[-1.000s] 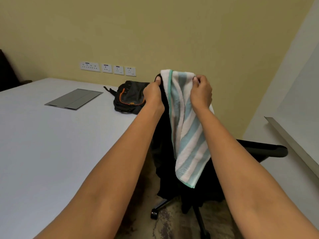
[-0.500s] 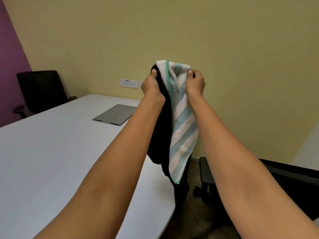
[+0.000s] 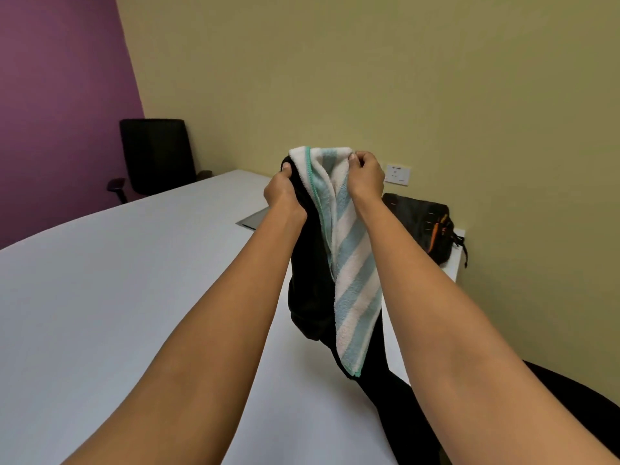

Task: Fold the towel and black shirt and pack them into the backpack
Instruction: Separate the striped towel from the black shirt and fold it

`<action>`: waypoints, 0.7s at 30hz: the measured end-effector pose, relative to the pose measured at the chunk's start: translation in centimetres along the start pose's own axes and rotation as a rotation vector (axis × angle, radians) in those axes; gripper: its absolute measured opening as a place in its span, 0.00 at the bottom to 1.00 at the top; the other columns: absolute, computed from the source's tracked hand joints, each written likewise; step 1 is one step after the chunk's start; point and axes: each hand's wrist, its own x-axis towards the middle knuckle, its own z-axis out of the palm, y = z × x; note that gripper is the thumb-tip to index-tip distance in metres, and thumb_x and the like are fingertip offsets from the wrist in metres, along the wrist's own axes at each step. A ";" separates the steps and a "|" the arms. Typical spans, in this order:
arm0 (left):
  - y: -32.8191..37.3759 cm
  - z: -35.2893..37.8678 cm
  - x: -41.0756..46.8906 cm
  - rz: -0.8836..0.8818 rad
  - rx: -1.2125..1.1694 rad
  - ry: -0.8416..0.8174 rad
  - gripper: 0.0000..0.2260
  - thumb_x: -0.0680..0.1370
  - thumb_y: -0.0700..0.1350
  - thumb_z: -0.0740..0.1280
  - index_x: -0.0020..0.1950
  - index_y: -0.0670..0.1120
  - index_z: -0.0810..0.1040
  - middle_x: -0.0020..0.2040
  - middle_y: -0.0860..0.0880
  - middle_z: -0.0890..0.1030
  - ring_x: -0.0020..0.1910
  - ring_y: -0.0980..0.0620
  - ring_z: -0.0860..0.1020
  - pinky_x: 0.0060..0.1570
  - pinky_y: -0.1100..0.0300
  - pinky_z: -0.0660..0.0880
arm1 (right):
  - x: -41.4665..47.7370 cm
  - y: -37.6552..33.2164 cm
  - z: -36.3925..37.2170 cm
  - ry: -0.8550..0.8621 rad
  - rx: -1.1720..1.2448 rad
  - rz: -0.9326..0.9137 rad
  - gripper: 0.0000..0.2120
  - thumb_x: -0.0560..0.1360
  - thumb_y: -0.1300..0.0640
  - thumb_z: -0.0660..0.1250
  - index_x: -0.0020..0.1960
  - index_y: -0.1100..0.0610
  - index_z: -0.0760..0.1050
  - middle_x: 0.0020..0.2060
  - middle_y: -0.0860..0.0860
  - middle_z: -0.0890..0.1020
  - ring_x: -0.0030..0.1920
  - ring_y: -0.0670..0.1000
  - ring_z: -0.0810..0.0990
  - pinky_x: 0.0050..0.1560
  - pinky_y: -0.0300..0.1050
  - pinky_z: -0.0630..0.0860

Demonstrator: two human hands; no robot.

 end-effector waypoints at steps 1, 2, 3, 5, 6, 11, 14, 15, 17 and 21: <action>-0.3 -0.7 1.4 0.006 0.012 0.027 0.06 0.77 0.44 0.67 0.45 0.41 0.78 0.44 0.44 0.80 0.47 0.43 0.79 0.54 0.49 0.77 | 0.3 0.9 1.0 -0.040 -0.022 -0.001 0.13 0.82 0.54 0.55 0.58 0.60 0.74 0.47 0.53 0.76 0.46 0.52 0.72 0.45 0.42 0.66; -0.6 -1.4 2.8 0.011 0.029 0.052 0.06 0.77 0.44 0.67 0.44 0.42 0.78 0.45 0.43 0.80 0.49 0.42 0.80 0.55 0.49 0.77 | 0.7 1.9 2.0 -0.081 -0.042 -0.003 0.13 0.82 0.55 0.56 0.58 0.61 0.74 0.49 0.54 0.77 0.47 0.52 0.73 0.45 0.43 0.66; -1.0 -2.1 4.3 0.017 0.059 0.085 0.06 0.77 0.44 0.67 0.44 0.42 0.77 0.47 0.43 0.80 0.50 0.42 0.79 0.56 0.48 0.77 | 1.0 3.0 3.0 -0.121 -0.064 -0.004 0.13 0.82 0.55 0.56 0.59 0.61 0.74 0.51 0.55 0.78 0.49 0.54 0.74 0.45 0.42 0.66; -2.1 -3.7 7.1 0.019 0.121 0.156 0.06 0.76 0.44 0.67 0.44 0.42 0.77 0.50 0.42 0.80 0.52 0.42 0.79 0.57 0.48 0.76 | 1.6 5.4 4.8 -0.209 -0.118 0.005 0.13 0.82 0.55 0.56 0.59 0.60 0.73 0.55 0.55 0.78 0.53 0.56 0.75 0.45 0.42 0.65; -2.8 -4.6 8.5 0.014 0.148 0.187 0.05 0.76 0.44 0.67 0.45 0.43 0.77 0.51 0.42 0.80 0.52 0.43 0.79 0.57 0.49 0.76 | 1.7 6.7 5.7 -0.254 -0.149 0.014 0.13 0.82 0.54 0.56 0.60 0.60 0.73 0.56 0.56 0.78 0.55 0.56 0.75 0.46 0.42 0.65; -7.5 -9.5 13.2 0.019 0.416 0.266 0.11 0.79 0.45 0.63 0.57 0.42 0.79 0.54 0.44 0.79 0.49 0.46 0.76 0.49 0.56 0.74 | 1.0 13.6 8.8 -0.367 -0.268 0.099 0.14 0.81 0.54 0.57 0.62 0.58 0.74 0.59 0.55 0.78 0.59 0.57 0.75 0.50 0.43 0.66; -9.4 -11.5 14.8 0.097 0.666 0.275 0.13 0.81 0.45 0.60 0.64 0.45 0.75 0.59 0.46 0.77 0.53 0.48 0.74 0.51 0.59 0.70 | 0.4 17.2 10.1 -0.475 -0.319 0.161 0.13 0.81 0.54 0.57 0.61 0.57 0.74 0.60 0.56 0.78 0.59 0.57 0.75 0.52 0.43 0.69; -9.9 -12.0 15.3 0.122 0.753 0.269 0.14 0.81 0.45 0.60 0.65 0.46 0.74 0.62 0.47 0.76 0.57 0.48 0.74 0.54 0.59 0.69 | 0.1 18.3 10.4 -0.548 -0.346 0.175 0.14 0.81 0.54 0.57 0.62 0.57 0.73 0.60 0.56 0.77 0.59 0.58 0.75 0.54 0.44 0.69; -11.0 -13.3 16.2 0.186 0.972 0.249 0.17 0.81 0.46 0.60 0.69 0.48 0.68 0.67 0.47 0.72 0.65 0.46 0.71 0.63 0.55 0.68 | -0.5 20.2 10.7 -0.687 -0.350 0.211 0.16 0.81 0.53 0.57 0.65 0.58 0.70 0.63 0.57 0.75 0.62 0.58 0.73 0.59 0.46 0.69; -14.0 -15.3 16.2 0.332 1.392 0.108 0.21 0.80 0.45 0.59 0.74 0.48 0.63 0.74 0.47 0.64 0.72 0.46 0.64 0.70 0.49 0.61 | -2.2 23.0 9.6 -0.713 -0.259 0.296 0.21 0.81 0.54 0.57 0.72 0.57 0.62 0.67 0.57 0.71 0.66 0.57 0.71 0.64 0.48 0.67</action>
